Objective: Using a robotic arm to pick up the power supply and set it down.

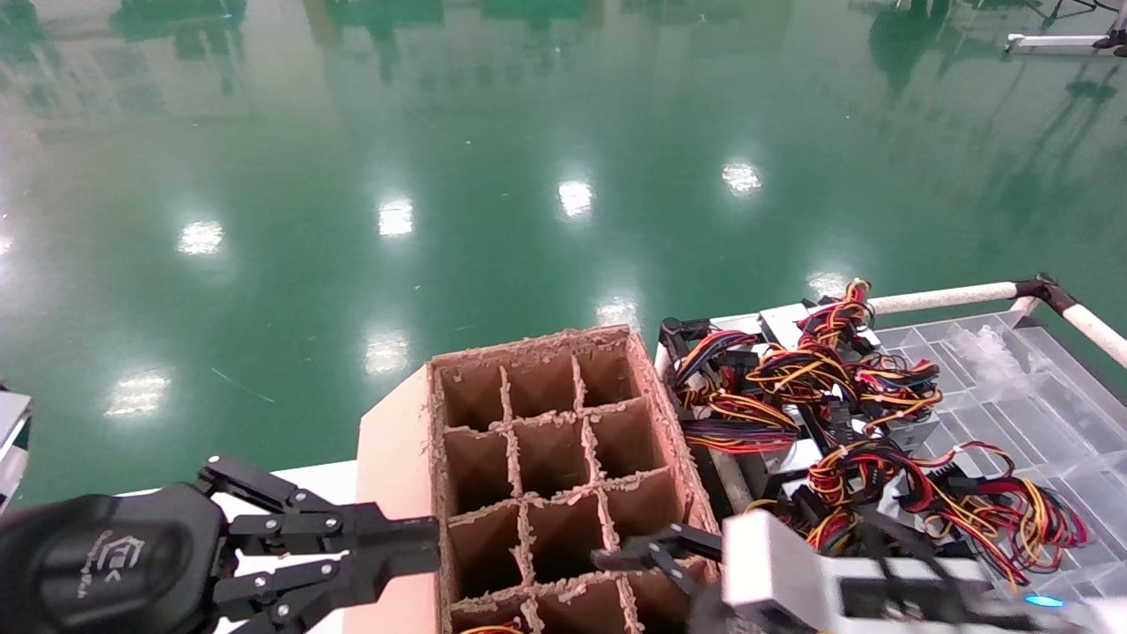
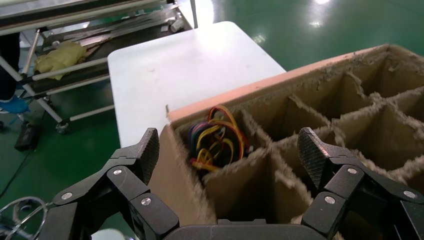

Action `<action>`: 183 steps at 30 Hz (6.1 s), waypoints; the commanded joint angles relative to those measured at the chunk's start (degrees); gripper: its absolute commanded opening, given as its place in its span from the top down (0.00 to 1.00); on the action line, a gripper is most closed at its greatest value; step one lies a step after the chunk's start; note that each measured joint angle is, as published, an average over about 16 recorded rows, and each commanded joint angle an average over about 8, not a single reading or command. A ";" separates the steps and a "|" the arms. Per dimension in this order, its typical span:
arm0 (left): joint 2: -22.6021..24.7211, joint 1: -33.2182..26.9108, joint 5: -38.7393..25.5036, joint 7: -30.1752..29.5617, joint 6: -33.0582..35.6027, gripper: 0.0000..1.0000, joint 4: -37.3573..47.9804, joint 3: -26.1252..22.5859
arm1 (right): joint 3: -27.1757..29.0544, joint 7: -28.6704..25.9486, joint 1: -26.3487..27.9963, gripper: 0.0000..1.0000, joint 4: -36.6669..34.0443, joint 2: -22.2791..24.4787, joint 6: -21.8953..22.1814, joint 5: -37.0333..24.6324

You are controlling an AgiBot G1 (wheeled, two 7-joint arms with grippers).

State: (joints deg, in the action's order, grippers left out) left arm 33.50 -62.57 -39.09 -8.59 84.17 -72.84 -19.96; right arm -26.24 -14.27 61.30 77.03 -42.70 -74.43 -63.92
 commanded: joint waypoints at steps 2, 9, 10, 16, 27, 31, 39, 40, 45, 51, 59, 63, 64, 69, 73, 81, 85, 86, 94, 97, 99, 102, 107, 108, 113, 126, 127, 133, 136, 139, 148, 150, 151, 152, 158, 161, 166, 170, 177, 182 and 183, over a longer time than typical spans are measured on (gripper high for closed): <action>0.00 0.00 0.00 0.00 0.00 1.00 0.00 0.00 | -1.66 -0.92 0.66 0.63 0.19 -2.38 1.62 -2.90; 0.00 0.00 0.01 0.00 0.00 0.48 0.00 -0.01 | -5.01 -2.97 3.46 1.00 0.36 -6.96 3.63 -9.12; 0.00 0.00 0.01 0.00 0.00 0.36 0.00 -0.01 | -5.42 -3.30 3.84 1.00 0.36 -7.46 3.74 -9.82; -0.01 0.00 0.01 0.01 -0.01 0.00 0.00 -0.02 | -7.55 -5.39 5.49 1.00 0.38 -9.50 3.71 -13.21; -0.01 -0.01 0.02 0.01 -0.01 0.00 0.00 -0.03 | -9.45 -7.98 6.06 1.00 0.46 -11.13 4.09 -16.24; -0.01 -0.01 0.02 0.01 -0.01 0.00 0.00 -0.03 | -9.79 -8.61 6.17 1.00 0.45 -11.28 4.43 -17.17; -0.01 -0.01 0.02 0.02 -0.01 0.00 0.00 -0.04 | -10.04 -9.47 6.30 1.00 0.46 -10.88 4.61 -18.19; -0.01 -0.01 0.02 0.02 -0.01 0.00 0.00 -0.04 | -10.02 -9.52 6.27 1.00 0.46 -10.79 4.64 -18.21; -0.02 -0.01 0.03 0.02 -0.02 0.00 0.00 -0.04 | -9.83 -9.52 6.06 1.00 0.48 -10.30 4.74 -18.14; -0.02 -0.01 0.03 0.02 -0.02 0.00 0.00 -0.05 | -9.37 -9.35 5.64 1.00 0.49 -9.39 4.58 -17.40; -0.02 -0.01 0.04 0.03 -0.02 0.00 0.00 -0.05 | -7.22 -9.41 4.10 1.00 0.44 -7.72 4.28 -12.59; -0.02 -0.02 0.04 0.03 -0.02 0.00 0.00 -0.06 | -5.05 -9.33 3.14 1.00 0.42 -6.30 3.87 -8.09; -0.02 -0.02 0.04 0.03 -0.02 0.00 0.00 -0.06 | -4.41 -9.29 2.92 1.00 0.42 -5.86 3.76 -6.88; -0.02 -0.02 0.04 0.03 -0.02 0.00 0.00 -0.06 | -0.72 -9.30 1.97 1.00 0.39 -3.34 3.25 -0.24; -0.03 -0.02 0.05 0.03 -0.03 0.00 0.00 -0.07 | 3.03 -8.96 1.25 1.00 0.30 -1.20 2.85 5.96; -0.03 -0.02 0.05 0.04 -0.03 0.00 0.00 -0.07 | 10.84 -7.69 1.23 1.00 -0.54 3.69 2.26 16.38; -0.03 -0.02 0.05 0.04 -0.03 0.00 0.00 -0.08 | 14.02 -6.92 2.37 1.00 -1.80 7.00 1.49 18.99; -0.03 -0.02 0.05 0.04 -0.03 0.00 0.00 -0.08 | 14.72 -6.65 2.79 1.00 -2.34 7.98 1.14 19.35; -0.03 -0.02 0.06 0.04 -0.03 0.00 0.00 -0.09 | 18.86 -3.14 8.39 1.00 -10.27 16.93 -4.18 19.30; -0.03 -0.02 0.06 0.04 -0.03 0.00 0.00 -0.09 | 19.54 -1.25 11.48 1.00 -14.62 20.21 -6.90 17.95; -0.03 -0.02 0.06 0.04 -0.03 0.00 0.00 -0.09 | 19.73 0.03 13.54 1.00 -17.72 22.18 -8.75 16.85; -0.04 -0.02 0.06 0.05 -0.04 0.00 0.00 -0.09 | 19.74 2.17 16.52 1.00 -22.66 25.11 -11.72 14.97; -0.04 -0.03 0.07 0.05 -0.04 0.00 0.00 -0.10 | 19.02 6.10 20.51 1.00 -29.73 29.97 -15.24 11.48; -0.04 -0.03 0.07 0.05 -0.04 0.00 0.00 -0.10 | 18.75 6.96 21.11 1.00 -30.78 30.96 -15.56 10.70; -0.04 -0.03 0.07 0.05 -0.04 0.00 0.00 -0.10 | 17.40 10.86 23.14 1.00 -34.99 35.62 -15.77 7.26; -0.04 -0.03 0.08 0.06 -0.04 0.00 0.00 -0.11 | 14.12 17.58 22.69 1.00 -43.02 41.47 -15.43 -0.24; -0.04 -0.03 0.08 0.06 -0.04 0.00 0.00 -0.11 | 13.72 17.91 22.35 1.00 -43.44 41.53 -15.54 -0.68; -0.05 -0.03 0.08 0.06 -0.05 0.00 0.00 -0.12 | 11.32 19.49 20.21 1.00 -45.95 40.80 -16.09 -1.76; -0.05 -0.03 0.08 0.06 -0.05 0.00 0.00 -0.12 | 10.21 19.98 19.27 1.00 -46.75 39.98 -16.29 -1.32; -0.05 -0.03 0.08 0.06 -0.05 0.00 0.00 -0.13 | 9.05 20.14 18.31 1.00 -46.88 39.01 -16.48 -0.39; -0.05 -0.03 0.09 0.07 -0.05 0.00 0.00 -0.13 | 5.14 19.17 15.53 1.00 -44.73 35.96 -16.68 3.78; -0.05 -0.04 0.09 0.07 -0.05 0.00 0.00 -0.14 | 4.23 18.81 15.11 1.00 -43.92 35.33 -16.66 4.64; -0.05 -0.04 0.09 0.07 -0.05 0.00 0.00 -0.14 | 3.76 18.62 14.94 1.00 -43.51 35.00 -16.65 5.01; -0.05 -0.04 0.09 0.07 -0.05 0.00 0.00 -0.14 | 3.27 18.44 14.80 1.00 -43.11 34.65 -16.64 5.31; -0.05 -0.04 0.10 0.07 -0.06 0.00 0.00 -0.14 | 0.12 17.67 14.21 1.00 -41.42 32.73 -16.68 6.49; -0.06 -0.04 0.10 0.07 -0.06 0.00 0.00 -0.15 | -1.36 17.56 14.10 1.00 -41.00 32.43 -16.73 7.09; -0.06 -0.04 0.10 0.07 -0.06 0.00 0.00 -0.15 | -3.63 17.45 13.80 1.00 -40.58 33.70 -16.83 8.53; -0.06 -0.04 0.10 0.08 -0.06 0.00 0.00 -0.15 | -5.39 17.64 12.91 1.00 -40.94 35.52 -16.88 10.29; -0.06 -0.04 0.11 0.08 -0.06 0.00 0.00 -0.16 | -8.44 19.31 10.15 1.00 -42.10 38.05 -16.94 14.51; -0.06 -0.04 0.11 0.08 -0.06 0.00 0.00 -0.16 | -10.60 22.25 8.09 1.00 -41.20 39.99 -16.89 16.57; -0.06 -0.04 0.11 0.08 -0.06 0.00 0.00 -0.16 | -10.99 23.07 7.74 1.00 -40.81 40.43 -16.87 16.75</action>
State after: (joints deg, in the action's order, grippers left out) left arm 33.44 -62.61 -38.98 -8.51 84.11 -72.83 -20.13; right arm -37.05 9.01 69.22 36.51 -2.17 -91.32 -47.48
